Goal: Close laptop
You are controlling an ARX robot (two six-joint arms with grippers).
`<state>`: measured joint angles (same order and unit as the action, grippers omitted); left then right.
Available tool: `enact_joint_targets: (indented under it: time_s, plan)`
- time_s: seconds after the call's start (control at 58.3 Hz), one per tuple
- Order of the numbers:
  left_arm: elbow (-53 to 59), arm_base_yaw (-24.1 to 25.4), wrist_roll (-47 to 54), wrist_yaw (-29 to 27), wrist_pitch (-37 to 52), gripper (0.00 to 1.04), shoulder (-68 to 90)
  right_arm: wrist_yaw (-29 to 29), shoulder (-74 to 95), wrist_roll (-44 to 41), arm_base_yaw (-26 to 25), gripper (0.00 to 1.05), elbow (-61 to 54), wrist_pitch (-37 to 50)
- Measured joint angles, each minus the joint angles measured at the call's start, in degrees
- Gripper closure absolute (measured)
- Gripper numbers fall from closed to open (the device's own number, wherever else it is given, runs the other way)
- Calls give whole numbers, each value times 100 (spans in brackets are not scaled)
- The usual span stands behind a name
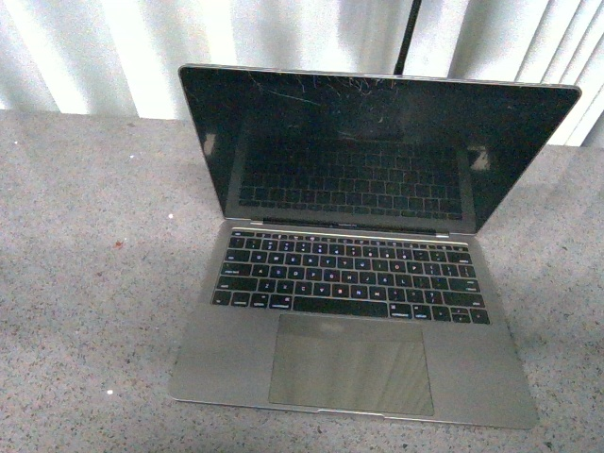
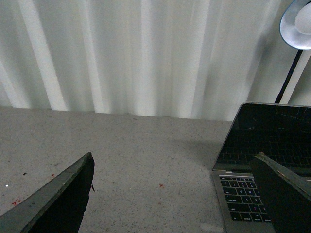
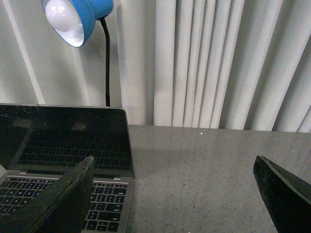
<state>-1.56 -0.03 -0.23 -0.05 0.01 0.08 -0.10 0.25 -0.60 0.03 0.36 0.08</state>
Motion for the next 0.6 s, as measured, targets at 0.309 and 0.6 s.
enact_joint_targets:
  time_s: [0.309,0.6]
  plan:
    - [0,0,0,0,0,7,0,0,0,0,0,7,0,0]
    - [0,0,0,2,0,7,0,0,0,0,0,7,0,0]
